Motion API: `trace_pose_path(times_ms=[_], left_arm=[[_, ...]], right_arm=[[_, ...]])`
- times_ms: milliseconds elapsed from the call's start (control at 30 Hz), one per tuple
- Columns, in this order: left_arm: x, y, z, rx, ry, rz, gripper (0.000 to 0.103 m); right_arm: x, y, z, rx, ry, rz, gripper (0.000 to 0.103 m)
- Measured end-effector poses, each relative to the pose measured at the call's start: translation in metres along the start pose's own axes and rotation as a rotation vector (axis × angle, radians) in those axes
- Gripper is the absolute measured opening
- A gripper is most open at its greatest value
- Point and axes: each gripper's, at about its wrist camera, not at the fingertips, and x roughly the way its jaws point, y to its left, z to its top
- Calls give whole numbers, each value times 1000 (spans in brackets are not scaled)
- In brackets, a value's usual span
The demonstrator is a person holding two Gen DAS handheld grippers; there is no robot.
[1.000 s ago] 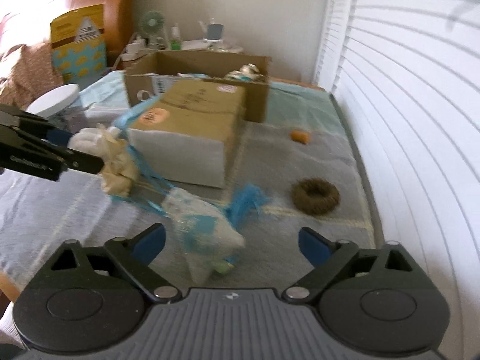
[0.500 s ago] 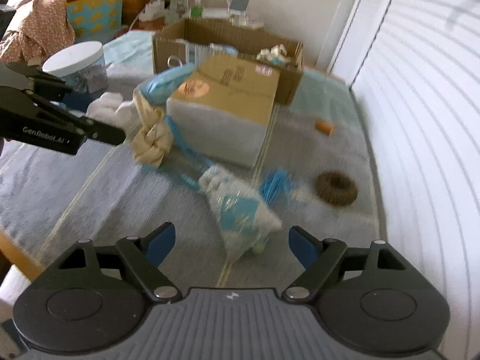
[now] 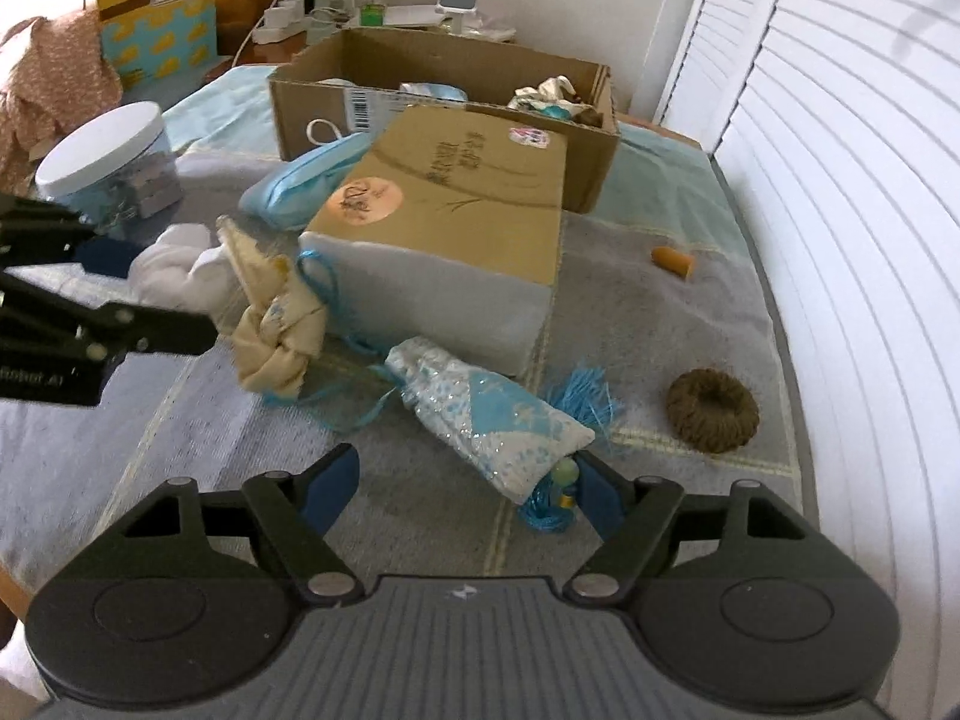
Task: Organize soft objects
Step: 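Close the right tool on the blue patterned tassel sachet while the left tool holds the bunny, then lift the sachet into the cardboard box and open the right tool while the left tool lifts the bunny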
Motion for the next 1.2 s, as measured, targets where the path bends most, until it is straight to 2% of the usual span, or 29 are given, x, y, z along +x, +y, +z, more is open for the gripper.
trace_pose_path(times_ms=[233,433,767,933,967,1000,1067,1200], left_arm=[[5,0,0,6,10,-5,53],[8,-1,0,13,20,-1,53],[-5,-5,3,35,12,5,52],[-15,-8,3,50,8,18,52],[-16,-9,3,51,6,20,52],[-17,-10,2,51,5,21,52],[-18,-11,2,50,5,21,52],[-17,-12,2,49,8,11,52]], right_arm=[[2,-9,12,36,-16,12,82],[10,-12,16,69,-11,14,64],[-7,-16,8,61,-56,14,30],[-15,-19,3,52,-61,19,31],[-17,-19,3,58,-54,24,36],[-19,-21,2,72,-60,30,51],[-22,-23,1,79,-61,55,70],[-14,-23,3,86,-20,64,71]])
